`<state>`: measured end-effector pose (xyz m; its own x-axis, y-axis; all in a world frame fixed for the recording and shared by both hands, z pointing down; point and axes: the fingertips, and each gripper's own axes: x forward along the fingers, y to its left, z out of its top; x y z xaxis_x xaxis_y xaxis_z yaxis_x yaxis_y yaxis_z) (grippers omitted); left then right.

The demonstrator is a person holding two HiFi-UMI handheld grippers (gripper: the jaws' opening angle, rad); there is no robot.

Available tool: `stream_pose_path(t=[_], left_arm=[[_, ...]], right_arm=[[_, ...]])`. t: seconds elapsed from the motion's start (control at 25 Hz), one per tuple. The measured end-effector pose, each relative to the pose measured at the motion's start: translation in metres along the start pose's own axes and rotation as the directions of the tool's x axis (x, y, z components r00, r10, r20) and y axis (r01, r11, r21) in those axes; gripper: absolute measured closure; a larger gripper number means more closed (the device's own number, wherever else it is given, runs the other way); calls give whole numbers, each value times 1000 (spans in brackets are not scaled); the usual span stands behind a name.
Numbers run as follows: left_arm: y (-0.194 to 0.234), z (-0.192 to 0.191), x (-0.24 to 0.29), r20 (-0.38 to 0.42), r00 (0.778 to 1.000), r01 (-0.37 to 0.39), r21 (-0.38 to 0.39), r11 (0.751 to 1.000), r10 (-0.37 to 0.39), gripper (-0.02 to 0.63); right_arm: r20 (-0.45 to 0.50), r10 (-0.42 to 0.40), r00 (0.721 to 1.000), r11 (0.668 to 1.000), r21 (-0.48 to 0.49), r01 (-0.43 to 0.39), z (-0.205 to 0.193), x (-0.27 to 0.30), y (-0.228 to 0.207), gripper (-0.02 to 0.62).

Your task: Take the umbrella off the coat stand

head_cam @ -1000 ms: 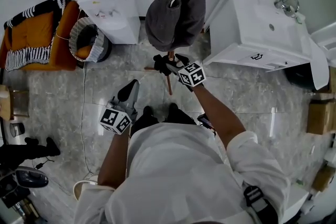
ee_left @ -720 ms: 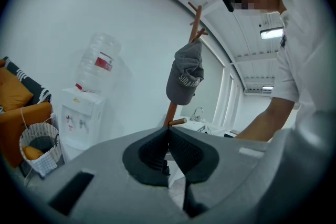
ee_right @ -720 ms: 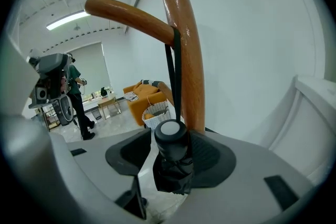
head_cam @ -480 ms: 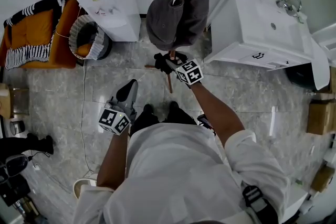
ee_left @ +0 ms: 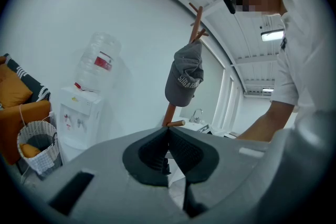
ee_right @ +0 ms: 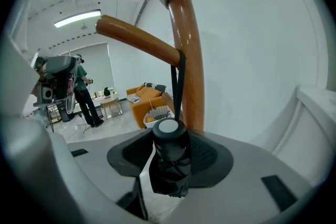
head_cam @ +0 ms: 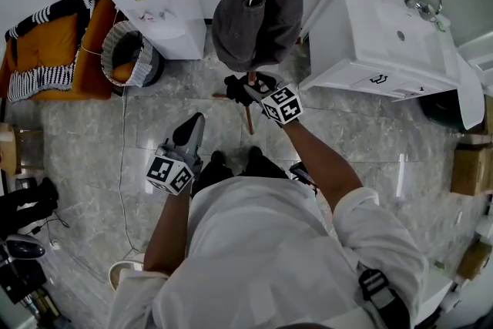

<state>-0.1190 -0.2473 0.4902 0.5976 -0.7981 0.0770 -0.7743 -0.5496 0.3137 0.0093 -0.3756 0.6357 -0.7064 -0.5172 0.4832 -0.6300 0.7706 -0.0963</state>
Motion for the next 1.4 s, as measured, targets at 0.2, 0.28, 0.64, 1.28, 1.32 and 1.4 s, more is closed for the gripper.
stream_pose_path(t=[0.2,0.28,0.64,1.28,1.32,1.4], left_arm=[[-1,0,1,4,1000,8,-2,1000,-8,597],[-1,-1,0,4,1000,8,-2,1000,-8,597],[-4,-7,-1,0,1000,15,-18,1000,-15,597],[-9,-10,-3,-2,1000,22,-25,999,-22,597],[-9,-10,-4,-2,1000,21,-27,999,-21,597],[-9,-11,-4,-2,1000,22,-29,999,-22,597]], right_arm=[[19,19,1000,1000,-9,-19,9,-12,9,394],[29,26,999,1000,-9,-26,10,-18,12,394],[70,44,997,999,-13,-43,20,-42,28,394],[85,95,992,993,-79,-89,34,-70,62,396],[84,100,991,992,-86,-92,34,-71,64,396],[84,104,991,991,-98,-96,34,-74,67,396]])
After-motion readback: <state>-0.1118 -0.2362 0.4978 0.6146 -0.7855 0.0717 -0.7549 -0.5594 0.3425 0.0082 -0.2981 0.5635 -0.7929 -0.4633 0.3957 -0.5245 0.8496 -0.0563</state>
